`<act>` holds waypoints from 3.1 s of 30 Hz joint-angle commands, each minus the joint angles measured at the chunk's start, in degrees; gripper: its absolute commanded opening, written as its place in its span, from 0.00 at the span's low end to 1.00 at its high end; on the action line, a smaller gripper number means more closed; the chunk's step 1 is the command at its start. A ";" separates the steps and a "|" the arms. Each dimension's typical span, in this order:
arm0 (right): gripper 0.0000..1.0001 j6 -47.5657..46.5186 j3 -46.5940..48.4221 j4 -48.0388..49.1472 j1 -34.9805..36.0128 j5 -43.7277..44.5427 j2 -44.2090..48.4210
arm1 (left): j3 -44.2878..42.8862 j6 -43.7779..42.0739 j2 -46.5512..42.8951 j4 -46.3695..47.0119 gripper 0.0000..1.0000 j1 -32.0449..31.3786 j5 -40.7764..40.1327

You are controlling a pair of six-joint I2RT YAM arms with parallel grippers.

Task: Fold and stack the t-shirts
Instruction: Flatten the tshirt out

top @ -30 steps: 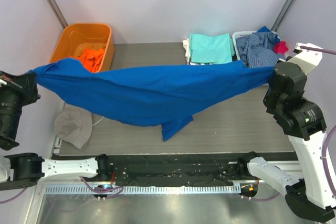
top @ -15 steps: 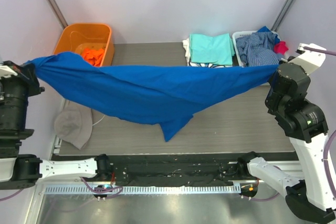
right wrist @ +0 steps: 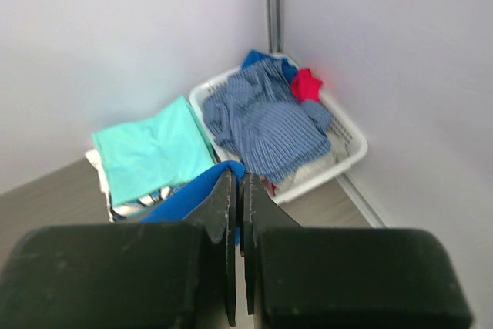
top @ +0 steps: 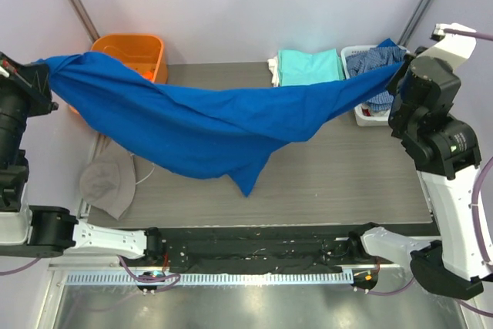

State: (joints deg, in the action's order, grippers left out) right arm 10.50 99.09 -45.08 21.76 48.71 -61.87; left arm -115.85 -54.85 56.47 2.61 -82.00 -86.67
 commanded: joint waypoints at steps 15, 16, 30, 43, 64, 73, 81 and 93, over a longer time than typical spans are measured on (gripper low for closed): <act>0.01 -6.37 14.47 4.04 0.04 0.34 -0.37 | -7.11 -12.39 4.44 6.35 0.00 -0.97 -6.84; 0.01 -5.94 14.21 3.69 0.04 0.16 0.07 | -5.98 -11.86 4.09 6.35 0.00 -0.97 -7.36; 0.01 7.68 -11.33 -1.59 -0.05 -11.35 7.54 | 13.71 -3.26 -6.61 9.86 0.00 -2.64 -12.11; 0.01 17.97 -39.93 1.75 -0.05 -13.20 9.31 | 48.17 7.38 -20.43 24.28 0.00 -6.42 -13.43; 0.08 17.19 -47.50 8.93 -0.22 -15.84 2.29 | 49.84 9.32 -20.78 24.28 0.00 -8.09 -13.43; 0.78 14.29 -40.03 15.80 -1.63 -20.13 -7.15 | 53.71 12.31 -20.43 24.28 0.00 -8.53 -13.43; 0.90 17.44 -47.30 12.65 0.03 -40.42 4.28 | 55.47 13.63 -20.61 24.90 0.00 -8.62 -13.43; 0.81 29.66 -73.41 34.51 15.50 -50.44 14.50 | 56.17 14.68 -20.52 25.16 0.00 -9.50 -13.43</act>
State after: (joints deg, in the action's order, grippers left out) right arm 34.15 31.53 -24.45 34.48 3.42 -48.25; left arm -59.81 -41.98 35.97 24.71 -90.94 -87.02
